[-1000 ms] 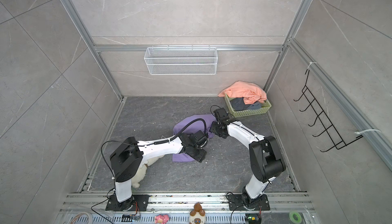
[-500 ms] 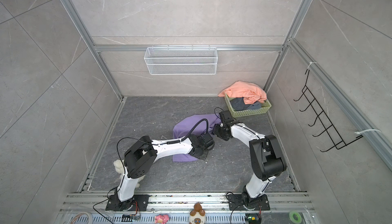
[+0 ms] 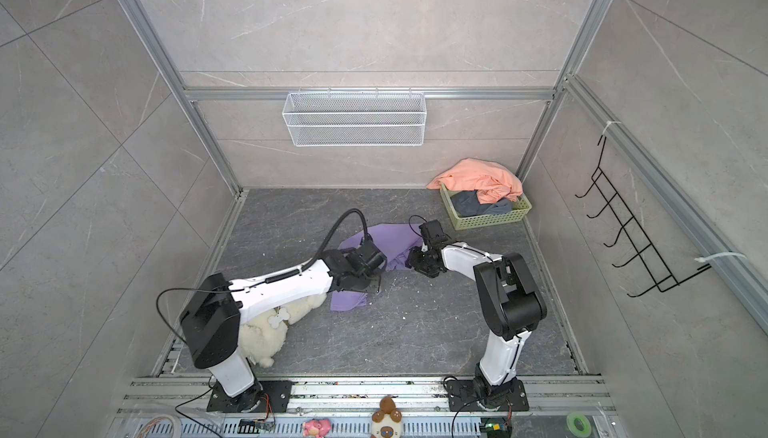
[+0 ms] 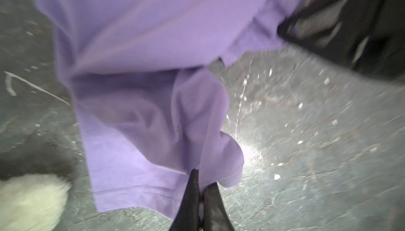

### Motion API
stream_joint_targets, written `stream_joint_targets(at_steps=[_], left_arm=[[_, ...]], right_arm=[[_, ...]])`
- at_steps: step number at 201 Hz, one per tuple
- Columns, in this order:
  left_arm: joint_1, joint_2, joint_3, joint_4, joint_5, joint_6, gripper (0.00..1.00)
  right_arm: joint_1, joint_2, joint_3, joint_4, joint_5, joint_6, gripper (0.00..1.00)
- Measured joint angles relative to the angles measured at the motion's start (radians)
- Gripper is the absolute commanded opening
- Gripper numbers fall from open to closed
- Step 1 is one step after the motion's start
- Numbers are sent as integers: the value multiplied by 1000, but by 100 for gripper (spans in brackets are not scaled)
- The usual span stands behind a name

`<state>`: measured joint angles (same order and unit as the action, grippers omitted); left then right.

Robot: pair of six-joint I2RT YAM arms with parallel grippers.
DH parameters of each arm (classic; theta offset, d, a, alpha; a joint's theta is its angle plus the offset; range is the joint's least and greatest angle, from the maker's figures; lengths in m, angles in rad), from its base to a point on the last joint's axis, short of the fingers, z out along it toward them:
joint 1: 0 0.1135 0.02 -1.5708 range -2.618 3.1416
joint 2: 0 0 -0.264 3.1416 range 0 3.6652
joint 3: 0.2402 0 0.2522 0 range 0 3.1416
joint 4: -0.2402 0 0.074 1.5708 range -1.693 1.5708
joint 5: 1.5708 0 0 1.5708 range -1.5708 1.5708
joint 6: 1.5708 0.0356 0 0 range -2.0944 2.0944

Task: Fold and stack the t-shirts
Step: 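Stretch the t-shirt between both grippers, pulling apart toward the basket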

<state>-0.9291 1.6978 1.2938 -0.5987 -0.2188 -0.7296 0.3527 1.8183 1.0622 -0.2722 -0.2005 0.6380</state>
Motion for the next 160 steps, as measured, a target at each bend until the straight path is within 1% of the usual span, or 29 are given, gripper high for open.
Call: stream_joint_targets(at_steps=[23,43,55,59,63,73,81,90,96,104,133,147,160], left_arm=[[37,-49,-18,26,21,-5,0],[62,-100,-48,42,38,-10,0],[80,-140,-75,57,47,-14,0],[88,-157,-86,65,53,-16,0],[97,-174,-97,71,58,-17,0],[125,-218,-121,81,67,-21,0],[149,-251,-135,88,72,-23,0],[178,-286,-149,95,74,-24,0],[194,-305,-155,98,75,-24,0],[216,-325,-161,100,76,-24,0],[290,-373,-163,98,89,-5,0],[326,-391,-158,89,94,17,0],[362,-403,-139,76,99,40,0]], right_arm=[[41,40,52,-13,40,1,59],[57,76,99,-15,68,5,61],[59,95,124,-15,80,9,58],[60,102,132,-16,83,14,55],[60,109,142,-16,85,14,50],[60,132,166,-16,93,21,28],[61,150,185,-18,95,23,15],[63,169,204,-21,99,27,4],[63,180,217,-26,100,29,0],[64,186,229,-30,100,46,0],[67,164,232,-80,130,43,0],[67,95,228,-134,168,39,0],[61,-14,227,-180,207,24,0]])
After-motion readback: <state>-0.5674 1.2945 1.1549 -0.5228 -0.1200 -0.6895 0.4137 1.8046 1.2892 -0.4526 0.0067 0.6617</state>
